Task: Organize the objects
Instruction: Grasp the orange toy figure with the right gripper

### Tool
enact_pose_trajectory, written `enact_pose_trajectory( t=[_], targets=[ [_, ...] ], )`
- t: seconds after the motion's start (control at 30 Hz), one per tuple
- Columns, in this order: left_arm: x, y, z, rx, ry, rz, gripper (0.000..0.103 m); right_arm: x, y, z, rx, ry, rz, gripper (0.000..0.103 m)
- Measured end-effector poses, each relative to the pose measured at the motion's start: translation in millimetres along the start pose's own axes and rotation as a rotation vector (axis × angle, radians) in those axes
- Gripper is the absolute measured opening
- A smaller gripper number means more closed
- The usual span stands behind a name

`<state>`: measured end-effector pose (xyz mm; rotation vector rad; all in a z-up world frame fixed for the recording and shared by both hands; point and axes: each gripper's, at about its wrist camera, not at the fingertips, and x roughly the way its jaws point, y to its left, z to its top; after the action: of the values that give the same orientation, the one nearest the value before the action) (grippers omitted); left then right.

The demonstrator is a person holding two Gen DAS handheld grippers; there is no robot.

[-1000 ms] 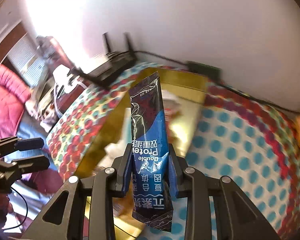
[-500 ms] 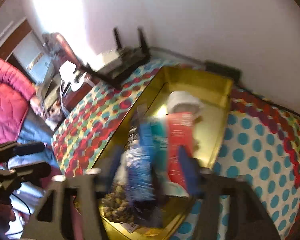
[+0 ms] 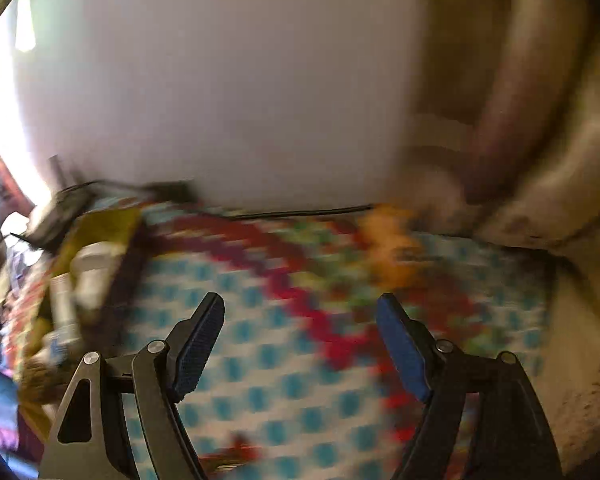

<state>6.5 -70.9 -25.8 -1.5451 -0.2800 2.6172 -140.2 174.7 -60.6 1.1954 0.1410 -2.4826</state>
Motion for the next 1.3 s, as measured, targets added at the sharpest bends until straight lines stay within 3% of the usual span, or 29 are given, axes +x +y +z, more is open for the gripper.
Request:
enact_pose_trajectory(
  t=[0.17,0.43,1.0,1.1,1.2,1.3],
  targets=[
    [27.8,-44.7,-1.2,0.085,0.042,0.001,0.070,25.9,-49.4,13.8,-0.005,0.026,-0.064,0.076],
    [63.6,-87.9,-2.2,0.159,0.090,0.038,0.070,68.2,-57.6,29.5,-0.072,0.065,-0.059,0.076],
    [86.0,-101.8,1.4,0.168,0.114,0.097,0.070,115.6,-58.4,34.9,-0.167,0.136,-0.124,0.075],
    [88.0,-101.8,1.5,0.166,0.117,0.108,0.070,120.4,-59.3,32.8,-0.180,0.146,-0.131,0.070],
    [88.6,-101.6,1.4,0.169,0.117,0.108,0.070,124.9,-62.2,30.3,-0.176,0.167,-0.126,0.054],
    [88.7,-101.7,1.3,0.169,0.117,0.107,0.070,123.5,-66.0,28.1,-0.156,0.162,-0.105,0.053]
  ],
)
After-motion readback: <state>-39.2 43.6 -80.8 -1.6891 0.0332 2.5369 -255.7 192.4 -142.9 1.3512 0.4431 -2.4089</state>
